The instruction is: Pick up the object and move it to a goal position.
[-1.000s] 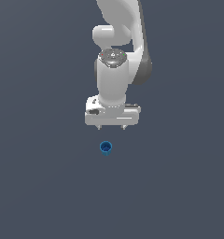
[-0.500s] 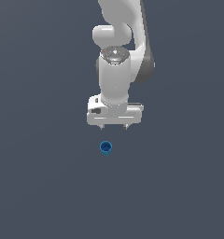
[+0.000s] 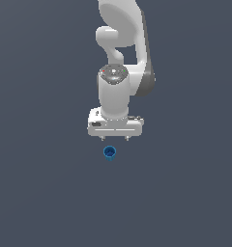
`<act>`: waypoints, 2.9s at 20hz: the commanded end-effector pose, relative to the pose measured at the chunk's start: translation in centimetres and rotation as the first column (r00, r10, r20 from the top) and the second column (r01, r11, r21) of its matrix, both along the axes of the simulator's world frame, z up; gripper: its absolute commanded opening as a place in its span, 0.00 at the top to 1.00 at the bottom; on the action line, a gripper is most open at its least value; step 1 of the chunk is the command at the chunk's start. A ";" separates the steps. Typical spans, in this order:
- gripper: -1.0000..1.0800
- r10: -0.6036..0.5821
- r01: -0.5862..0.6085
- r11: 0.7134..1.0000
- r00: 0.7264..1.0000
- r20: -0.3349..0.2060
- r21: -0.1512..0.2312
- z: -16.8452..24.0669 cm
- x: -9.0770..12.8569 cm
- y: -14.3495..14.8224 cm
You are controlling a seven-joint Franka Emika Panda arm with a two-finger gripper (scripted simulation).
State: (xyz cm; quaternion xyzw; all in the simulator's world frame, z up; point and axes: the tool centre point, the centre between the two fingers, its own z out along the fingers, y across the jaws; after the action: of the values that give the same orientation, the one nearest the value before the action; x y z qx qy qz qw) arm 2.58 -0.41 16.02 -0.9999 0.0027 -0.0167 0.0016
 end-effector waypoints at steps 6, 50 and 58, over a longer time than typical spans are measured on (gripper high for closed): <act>0.04 -0.055 0.055 0.998 0.998 -0.023 -0.002 -4.7 1.0 -1.8; 1.00 -0.080 0.080 0.997 0.996 -0.034 -0.003 -11.5 0.8 -2.6; 1.00 -0.080 0.080 0.997 0.996 -0.034 -0.003 -9.4 -1.4 -2.8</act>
State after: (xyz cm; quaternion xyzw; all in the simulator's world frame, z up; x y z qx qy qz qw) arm 1.64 -3.19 6.02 -0.9991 0.0427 0.0010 0.0000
